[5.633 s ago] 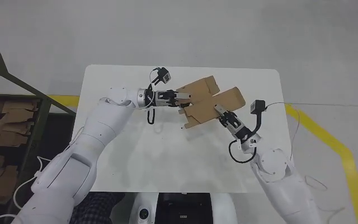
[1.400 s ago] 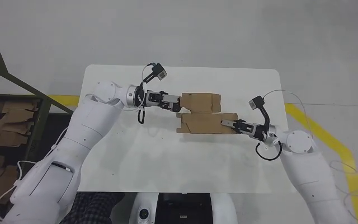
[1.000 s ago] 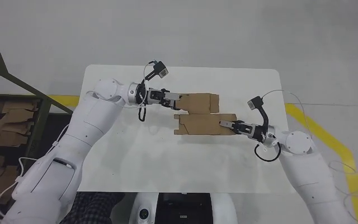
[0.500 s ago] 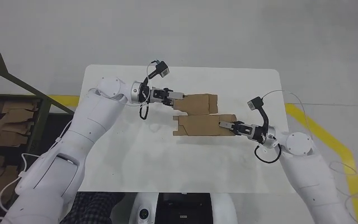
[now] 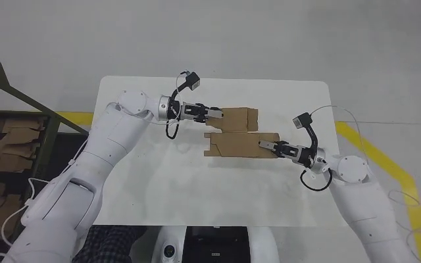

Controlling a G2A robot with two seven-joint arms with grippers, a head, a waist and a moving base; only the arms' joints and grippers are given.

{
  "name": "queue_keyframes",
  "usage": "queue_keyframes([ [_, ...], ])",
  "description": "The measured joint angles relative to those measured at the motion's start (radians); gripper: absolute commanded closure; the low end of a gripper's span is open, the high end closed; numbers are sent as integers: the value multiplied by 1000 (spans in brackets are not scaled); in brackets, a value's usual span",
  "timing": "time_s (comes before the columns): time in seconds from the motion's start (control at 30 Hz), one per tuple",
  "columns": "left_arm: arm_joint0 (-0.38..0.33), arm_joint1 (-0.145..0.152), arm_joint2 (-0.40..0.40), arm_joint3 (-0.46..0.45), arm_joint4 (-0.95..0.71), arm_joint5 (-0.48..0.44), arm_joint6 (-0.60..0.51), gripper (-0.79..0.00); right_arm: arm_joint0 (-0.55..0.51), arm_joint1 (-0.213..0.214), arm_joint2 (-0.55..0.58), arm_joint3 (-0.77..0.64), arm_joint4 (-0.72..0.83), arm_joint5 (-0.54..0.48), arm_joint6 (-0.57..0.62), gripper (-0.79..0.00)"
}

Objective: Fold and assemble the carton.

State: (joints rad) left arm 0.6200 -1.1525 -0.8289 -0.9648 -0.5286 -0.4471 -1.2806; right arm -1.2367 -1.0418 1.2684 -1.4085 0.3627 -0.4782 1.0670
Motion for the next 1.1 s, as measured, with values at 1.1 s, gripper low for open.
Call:
queue_keyframes([
  [1.1,58,8,-49,-86,100,65,53,0,-18,8,13,-19,20,8,-16,-22],
])
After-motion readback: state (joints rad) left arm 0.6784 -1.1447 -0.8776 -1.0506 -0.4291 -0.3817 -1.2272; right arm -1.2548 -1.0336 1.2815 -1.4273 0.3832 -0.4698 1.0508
